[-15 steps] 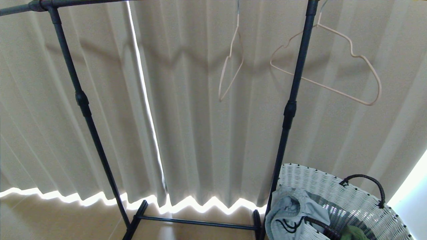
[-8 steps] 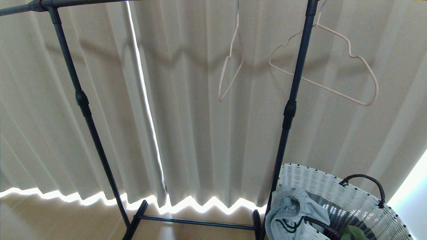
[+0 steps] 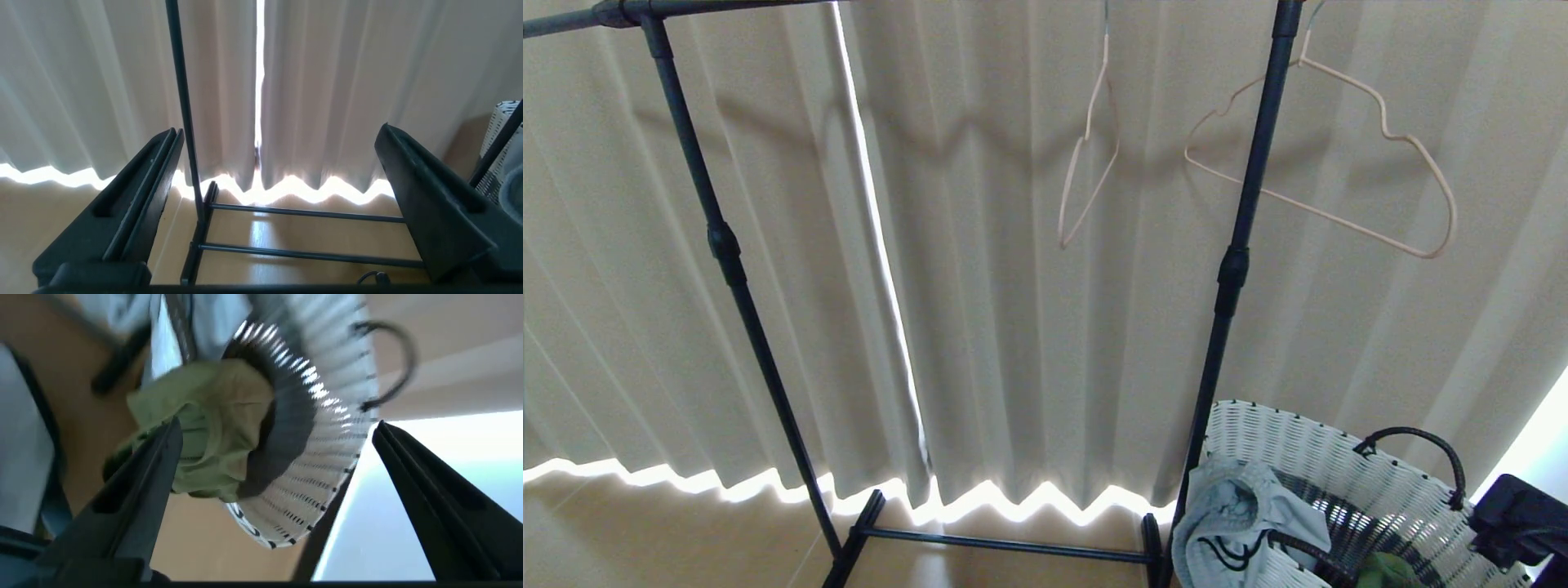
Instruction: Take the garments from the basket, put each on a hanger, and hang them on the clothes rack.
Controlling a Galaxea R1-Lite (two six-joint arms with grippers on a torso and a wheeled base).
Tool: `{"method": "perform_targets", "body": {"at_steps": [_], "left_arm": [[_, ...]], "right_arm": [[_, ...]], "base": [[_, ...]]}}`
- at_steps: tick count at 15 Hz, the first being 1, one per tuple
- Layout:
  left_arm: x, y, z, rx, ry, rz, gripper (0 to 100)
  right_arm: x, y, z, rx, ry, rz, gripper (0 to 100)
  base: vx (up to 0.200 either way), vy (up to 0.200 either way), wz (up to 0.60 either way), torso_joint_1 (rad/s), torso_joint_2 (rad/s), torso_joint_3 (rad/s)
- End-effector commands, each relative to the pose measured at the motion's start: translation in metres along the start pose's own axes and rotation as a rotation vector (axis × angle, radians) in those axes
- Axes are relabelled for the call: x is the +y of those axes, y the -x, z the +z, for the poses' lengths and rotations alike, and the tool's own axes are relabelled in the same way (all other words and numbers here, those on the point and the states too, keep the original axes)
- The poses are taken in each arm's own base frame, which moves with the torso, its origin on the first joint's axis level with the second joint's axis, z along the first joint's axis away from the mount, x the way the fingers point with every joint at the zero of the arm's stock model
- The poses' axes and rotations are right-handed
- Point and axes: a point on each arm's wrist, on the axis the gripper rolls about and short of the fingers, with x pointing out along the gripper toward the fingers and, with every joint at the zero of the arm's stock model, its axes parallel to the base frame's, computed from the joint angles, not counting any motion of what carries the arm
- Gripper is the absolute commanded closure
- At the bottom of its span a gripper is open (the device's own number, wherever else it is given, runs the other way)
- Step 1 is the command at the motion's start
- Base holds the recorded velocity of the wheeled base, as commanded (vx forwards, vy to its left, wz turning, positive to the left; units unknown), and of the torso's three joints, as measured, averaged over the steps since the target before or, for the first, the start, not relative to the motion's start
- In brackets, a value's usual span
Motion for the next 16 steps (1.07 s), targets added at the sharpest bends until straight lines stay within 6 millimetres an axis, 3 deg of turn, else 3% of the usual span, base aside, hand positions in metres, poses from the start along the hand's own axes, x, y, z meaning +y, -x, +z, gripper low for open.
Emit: {"method": "perform_targets", "body": {"at_steps": [1,6,13,16], "left_arm": [[0.000,0.000,0.000,0.000,0.001,0.000,0],[0.000,0.000,0.000,0.000,-0.001,-0.001,0],[0.000,0.000,0.000,0.000,-0.001,0.000,0],[0.000,0.000,0.000,0.000,0.001,0.000,0]], "right_arm": [[0.000,-0.045,-0.001,0.226,0.047,0.102,0],[0.000,-0.059,-0.011,0.299,0.093,0.138,0],[-0.008,-0.089,-0.002,0.238,0.070,0.077,0],[-0.009,-0.090,0.000,0.221,0.068,0.065,0]], "base": [[0.000,0.000,0.00,0.000,0.00,0.000],[0.000,0.000,0.00,0.000,0.00,0.000],[0.000,0.000,0.00,0.000,0.00,0.000],[0.000,0.000,0.00,0.000,0.00,0.000]]}}
